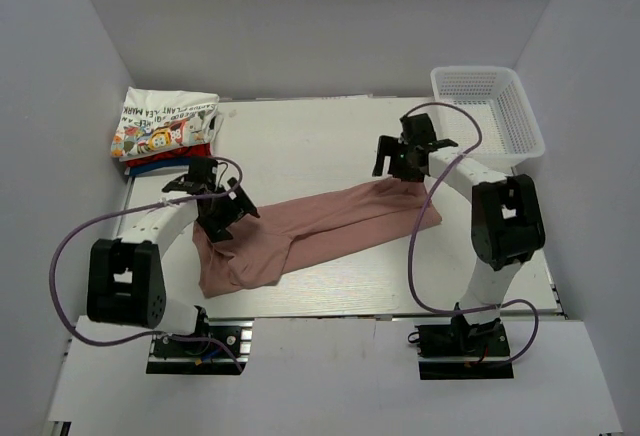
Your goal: Fold and stack the t-shirts
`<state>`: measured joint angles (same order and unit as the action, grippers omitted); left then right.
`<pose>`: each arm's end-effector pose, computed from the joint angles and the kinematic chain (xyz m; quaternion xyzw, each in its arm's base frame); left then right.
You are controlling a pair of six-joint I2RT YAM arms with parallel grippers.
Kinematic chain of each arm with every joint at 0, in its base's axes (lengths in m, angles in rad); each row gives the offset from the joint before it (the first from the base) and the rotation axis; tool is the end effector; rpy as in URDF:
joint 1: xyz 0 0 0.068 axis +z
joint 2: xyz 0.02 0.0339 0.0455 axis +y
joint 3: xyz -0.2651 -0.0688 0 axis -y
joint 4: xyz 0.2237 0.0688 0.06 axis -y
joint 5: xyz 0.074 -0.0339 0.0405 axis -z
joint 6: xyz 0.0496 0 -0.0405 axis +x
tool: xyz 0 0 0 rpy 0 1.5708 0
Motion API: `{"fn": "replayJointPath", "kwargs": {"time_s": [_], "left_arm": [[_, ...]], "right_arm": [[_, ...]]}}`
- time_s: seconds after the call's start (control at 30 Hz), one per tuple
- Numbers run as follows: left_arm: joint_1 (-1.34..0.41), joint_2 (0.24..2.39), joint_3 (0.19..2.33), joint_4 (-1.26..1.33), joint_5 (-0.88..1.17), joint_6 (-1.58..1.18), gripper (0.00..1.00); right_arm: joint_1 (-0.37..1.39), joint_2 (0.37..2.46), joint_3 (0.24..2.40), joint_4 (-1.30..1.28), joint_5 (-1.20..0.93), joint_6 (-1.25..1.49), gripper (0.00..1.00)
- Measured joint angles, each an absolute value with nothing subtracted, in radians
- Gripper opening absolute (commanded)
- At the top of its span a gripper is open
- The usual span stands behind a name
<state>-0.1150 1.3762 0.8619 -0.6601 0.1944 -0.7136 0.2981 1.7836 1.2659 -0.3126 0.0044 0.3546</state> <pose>0.2377 -0.0371 0.2026 -0.2695 0.9380 -0.1660 0.1411 0.3666 0.1124 0.2228 0.0271 0.9318 0.1141 0.3434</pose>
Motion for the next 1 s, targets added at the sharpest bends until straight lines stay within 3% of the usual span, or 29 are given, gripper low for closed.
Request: {"fn": "replayJointPath", "kwargs": {"time_s": [0.2, 0.43, 0.6, 0.8, 0.87, 1.0], "left_arm": [[-0.111, 1.561, 0.862, -0.62, 0.192, -0.707, 1.0], [-0.128, 1.794, 1.123, -0.665, 0.234, -0.7, 1.0], [-0.168, 2.081, 1.511, -0.682, 0.278, -0.696, 1.0], [-0.288, 2.633, 2.359, -0.546, 0.36, -0.712, 1.0], [-0.335, 2.725, 2.455, -0.416, 0.403, -0.756, 1.0], [-0.406, 2.774, 2.42, -0.165, 0.453, -0.9, 1.0]], "right_arm": [[0.294, 1.881, 1.235, -0.356, -0.02, 0.399, 0.9], [0.294, 1.729, 1.041, -0.341, 0.033, 0.444, 0.9], [0.363, 1.561, 0.875, -0.432, 0.022, 0.455, 0.9], [0.683, 1.46, 0.797, -0.594, -0.092, 0.424, 0.9], [0.786, 1.44, 0.796, -0.641, -0.128, 0.391, 0.9], [0.886, 1.404, 0.807, -0.696, -0.195, 0.315, 0.9]]}}
